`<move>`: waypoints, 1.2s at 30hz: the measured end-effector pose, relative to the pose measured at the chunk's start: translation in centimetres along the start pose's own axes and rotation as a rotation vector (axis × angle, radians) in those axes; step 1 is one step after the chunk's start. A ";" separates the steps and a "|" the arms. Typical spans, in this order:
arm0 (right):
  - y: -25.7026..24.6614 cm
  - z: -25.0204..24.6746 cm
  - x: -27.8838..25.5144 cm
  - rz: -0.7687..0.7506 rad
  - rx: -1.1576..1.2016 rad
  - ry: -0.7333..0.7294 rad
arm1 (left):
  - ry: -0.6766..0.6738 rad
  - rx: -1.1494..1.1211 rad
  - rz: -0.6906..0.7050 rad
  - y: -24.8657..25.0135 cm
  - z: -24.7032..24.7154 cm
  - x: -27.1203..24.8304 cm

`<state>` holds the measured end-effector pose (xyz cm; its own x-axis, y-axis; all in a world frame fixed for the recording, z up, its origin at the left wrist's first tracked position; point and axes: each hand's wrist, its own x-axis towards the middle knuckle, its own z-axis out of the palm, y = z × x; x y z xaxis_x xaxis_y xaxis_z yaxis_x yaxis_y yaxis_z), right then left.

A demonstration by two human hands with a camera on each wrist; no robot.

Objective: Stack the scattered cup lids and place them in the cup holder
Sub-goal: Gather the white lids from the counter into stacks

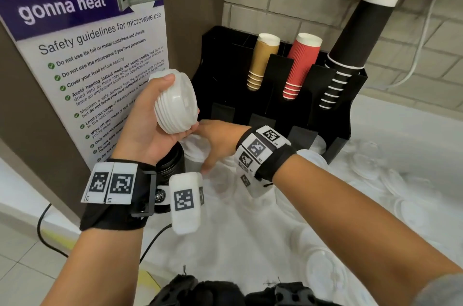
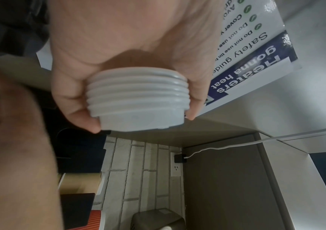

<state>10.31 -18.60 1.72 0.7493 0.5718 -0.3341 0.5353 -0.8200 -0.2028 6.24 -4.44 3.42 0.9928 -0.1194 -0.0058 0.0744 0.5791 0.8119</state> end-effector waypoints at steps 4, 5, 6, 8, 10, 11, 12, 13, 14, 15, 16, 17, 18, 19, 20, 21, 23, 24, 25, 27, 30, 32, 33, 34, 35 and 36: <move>0.0 -0.3 0.0 0.109 -0.123 -0.034 | -0.007 0.001 -0.008 -0.1 0.1 0.0; 0.2 0.2 -0.1 0.152 -0.139 -0.081 | -0.001 0.000 -0.006 -0.2 0.1 0.0; 0.4 0.9 -0.2 0.184 -0.123 -0.113 | 0.006 -0.003 -0.004 -0.2 0.2 0.0; 0.4 2.6 -0.5 0.202 -0.093 -0.140 | 0.012 -0.009 -0.002 -0.3 0.2 0.1; 0.1 4.0 -0.7 0.170 -0.149 -0.138 | 0.016 -0.012 0.001 -0.4 0.2 0.1; 0.0 4.4 -0.7 0.152 -0.176 -0.131 | 0.020 -0.012 0.002 -0.4 0.3 0.1; 0.0 4.7 -0.7 0.146 -0.181 -0.131 | 0.023 -0.011 0.002 -0.4 0.3 0.1; -0.1 4.9 -0.7 0.147 -0.161 -0.140 | 0.023 -0.011 0.003 -0.5 0.3 0.1; -0.1 4.9 -0.8 0.149 -0.130 -0.153 | 0.021 -0.010 0.005 -0.5 0.3 0.1; -0.1 4.8 -0.9 0.147 -0.101 -0.160 | 0.018 -0.009 0.007 -0.5 0.3 0.1; -0.1 4.6 -1.1 0.144 -0.083 -0.151 | 0.015 -0.009 0.008 -0.5 0.3 0.1; -0.1 4.1 -1.4 0.136 -0.071 -0.128 | 0.010 -0.010 0.009 -0.5 0.4 0.1; 0.0 3.4 -1.8 0.127 -0.052 -0.098 | 0.005 -0.013 0.012 -0.5 0.4 0.1; 0.2 2.4 -2.2 0.117 -0.016 -0.070 | -0.003 -0.015 0.014 -0.5 0.4 0.1; 0.5 1.3 -2.7 0.107 0.035 -0.045 | -0.011 -0.014 0.018 -0.5 0.5 0.1; 0.9 0.2 -3.3 0.095 0.095 -0.020 | -0.019 -0.010 0.020 -0.6 0.6 0.1; 1.8 -1.7 -4.7 0.070 0.252 0.056 | -0.033 0.000 0.022 -0.7 0.8 0.1; 2.3 -2.3 -5.4 0.067 0.354 0.109 | -0.038 0.000 0.019 -0.8 0.9 0.1; 2.7 -2.5 -6.0 0.076 0.456 0.170 | -0.038 -0.005 0.016 -1.0 1.0 0.2; 3.5 -2.1 -7.0 0.114 0.618 0.311 | -0.036 -0.017 0.011 -1.3 1.1 0.2; 4.0 -0.3 -7.3 0.162 0.732 0.478 | -0.038 -0.025 0.004 -1.5 1.3 0.4; 4.0 1.3 -6.5 0.211 0.650 0.485 | -0.044 -0.018 -0.004 -1.7 1.4 0.4; 3.8 2.0 -6.0 0.249 0.563 0.459 | -0.044 -0.014 -0.007 -1.9 1.4 0.4; 3.6 2.8 -5.5 0.277 0.485 0.428 | -0.038 -0.012 -0.011 -2.0 1.5 0.4; 3.2 3.4 -5.0 0.287 0.432 0.394 | -0.025 -0.013 -0.014 -2.2 1.5 0.4; 2.9 3.9 -4.5 0.281 0.401 0.364 | -0.010 -0.018 -0.015 -2.3 1.5 0.4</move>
<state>6.97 -23.69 -0.91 0.9637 0.2463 -0.1035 0.1620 -0.8468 -0.5066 6.36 -6.98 2.44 0.9906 -0.1361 -0.0118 0.0909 0.5919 0.8008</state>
